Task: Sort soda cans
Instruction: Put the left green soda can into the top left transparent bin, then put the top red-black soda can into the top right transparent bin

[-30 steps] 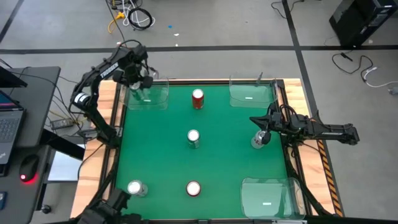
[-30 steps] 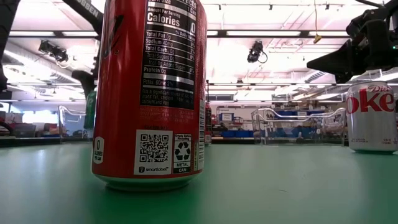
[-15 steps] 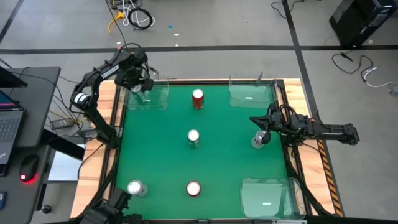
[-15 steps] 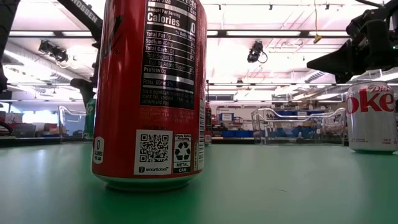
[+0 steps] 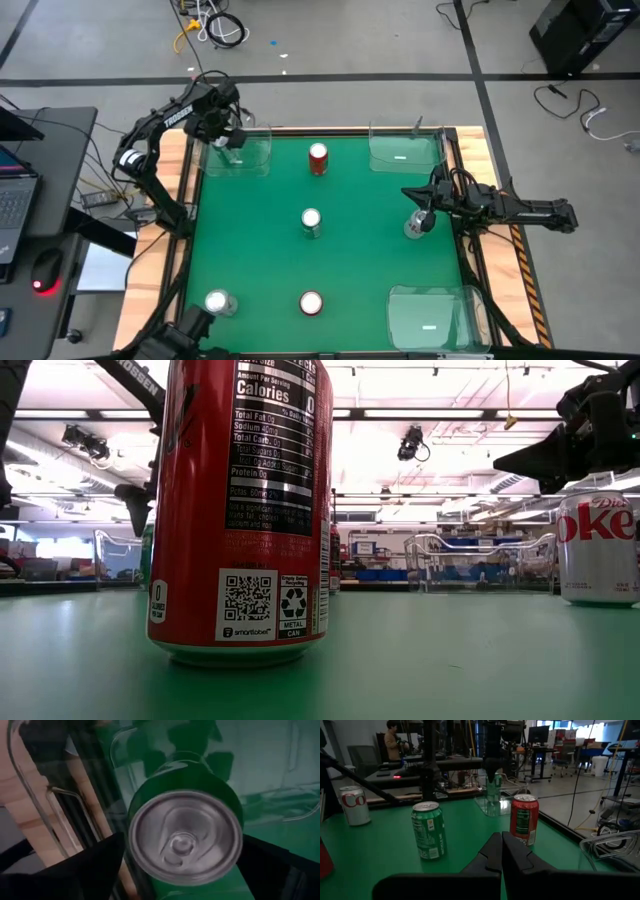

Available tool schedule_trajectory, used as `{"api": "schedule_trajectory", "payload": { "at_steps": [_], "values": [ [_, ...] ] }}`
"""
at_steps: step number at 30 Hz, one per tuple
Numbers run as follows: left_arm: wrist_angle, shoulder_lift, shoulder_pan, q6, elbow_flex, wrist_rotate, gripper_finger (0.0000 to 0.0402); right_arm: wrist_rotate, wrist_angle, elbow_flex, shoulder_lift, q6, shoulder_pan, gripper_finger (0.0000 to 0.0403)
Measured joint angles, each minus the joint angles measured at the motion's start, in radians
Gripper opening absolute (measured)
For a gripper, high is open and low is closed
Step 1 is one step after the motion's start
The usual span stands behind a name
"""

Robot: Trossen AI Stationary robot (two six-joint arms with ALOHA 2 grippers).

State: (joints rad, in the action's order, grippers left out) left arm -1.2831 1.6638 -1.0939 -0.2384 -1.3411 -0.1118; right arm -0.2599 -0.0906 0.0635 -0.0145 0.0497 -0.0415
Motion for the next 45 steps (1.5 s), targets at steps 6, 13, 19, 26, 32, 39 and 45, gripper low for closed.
{"api": "schedule_trajectory", "payload": {
  "at_steps": [6,13,19,26,32,39,45],
  "values": [
    [-0.014,0.0,0.011,0.033,-0.007,-0.047,0.0365,0.0,0.0,0.0,0.0,0.0,0.0,0.0],
    [-0.061,0.0,0.011,0.056,-0.08,-0.057,0.0366,0.0,0.0,0.0,0.0,0.0,0.0,0.0],
    [-0.121,0.0,0.038,0.102,-0.205,-0.091,0.0367,0.0,0.0,0.0,0.0,0.0,0.0,0.0],
    [-0.123,0.0,0.106,0.151,-0.423,-0.1,0.0362,0.0,0.0,0.0,0.0,0.0,0.0,0.0],
    [-0.052,-0.008,0.223,0.184,-0.633,-0.085,0.0329,0.0,0.0,0.0,0.0,0.0,0.0,0.0],
    [0.208,-0.061,0.41,0.262,-0.679,-0.003,0.0249,0.0,0.0,0.0,0.0,0.0,0.0,0.0],
    [0.464,-0.064,0.521,0.417,-0.575,0.084,0.0148,0.0,0.008,0.0,0.0,0.0,0.0,0.0]
  ]
}}
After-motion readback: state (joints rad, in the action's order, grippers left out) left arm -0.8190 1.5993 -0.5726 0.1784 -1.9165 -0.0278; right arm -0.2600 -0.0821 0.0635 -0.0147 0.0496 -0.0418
